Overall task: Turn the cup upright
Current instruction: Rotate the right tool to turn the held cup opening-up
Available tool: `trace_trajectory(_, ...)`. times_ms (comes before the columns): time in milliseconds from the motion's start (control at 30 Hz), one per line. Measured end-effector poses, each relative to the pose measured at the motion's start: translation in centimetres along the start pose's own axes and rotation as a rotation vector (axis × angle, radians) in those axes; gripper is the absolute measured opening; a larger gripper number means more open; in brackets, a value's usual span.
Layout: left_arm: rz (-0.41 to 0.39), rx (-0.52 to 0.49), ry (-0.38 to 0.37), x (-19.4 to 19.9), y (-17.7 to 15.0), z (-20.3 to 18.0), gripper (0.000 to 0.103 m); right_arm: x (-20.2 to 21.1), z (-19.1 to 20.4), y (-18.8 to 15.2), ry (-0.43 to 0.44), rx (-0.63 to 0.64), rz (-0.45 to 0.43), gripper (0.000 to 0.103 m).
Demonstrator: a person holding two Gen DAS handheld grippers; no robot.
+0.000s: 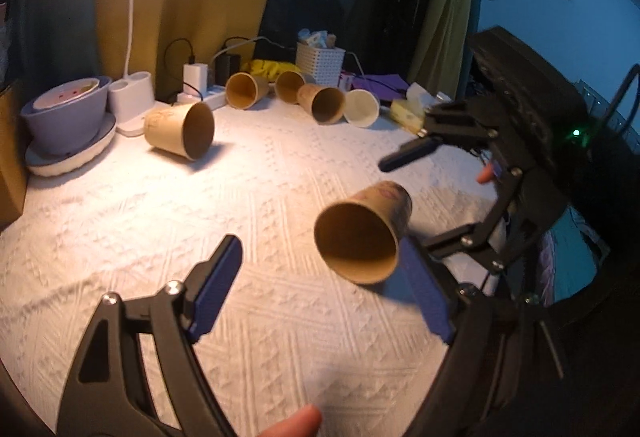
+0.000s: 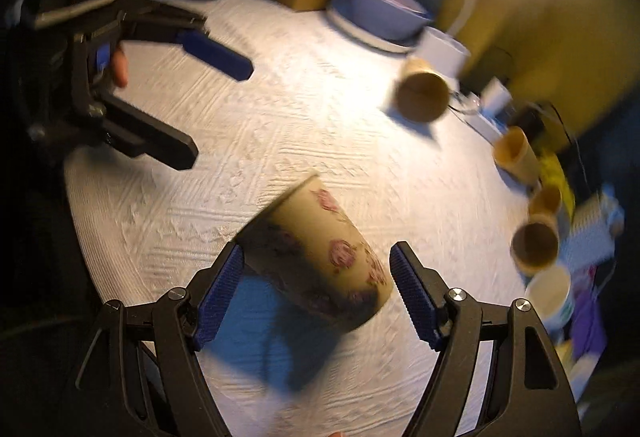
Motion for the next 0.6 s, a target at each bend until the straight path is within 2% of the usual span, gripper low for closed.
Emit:
trace_trajectory(167,0.017,0.019,-0.009,0.4,-1.4,0.1,0.082,-1.3,1.7,1.2,0.083,0.193,0.084,0.078)
trace_trajectory(267,0.025,0.032,-0.021,0.3,-1.7,0.2,0.082,-2.5,1.8,1.3,0.093,0.279,0.149,0.078)
trace_trajectory(433,0.017,0.056,-0.067,0.6,-1.6,0.3,0.082,-4.1,1.2,1.3,0.112,0.378,0.244,0.078)
trace_trajectory(600,0.014,0.103,-0.081,0.6,-1.8,1.0,0.082,-5.4,0.9,1.8,0.116,0.432,0.301,0.078)
Point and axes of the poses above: each gripper's, at about its wrist camera, not at the fingertips, and x roughly against the way its jaws point, z to its left, y to its top, the point moved 8 cm from there along -x, roughly the way its jaws point, and after that the axes turned 8 degrees about x, right-handed, at the moved point
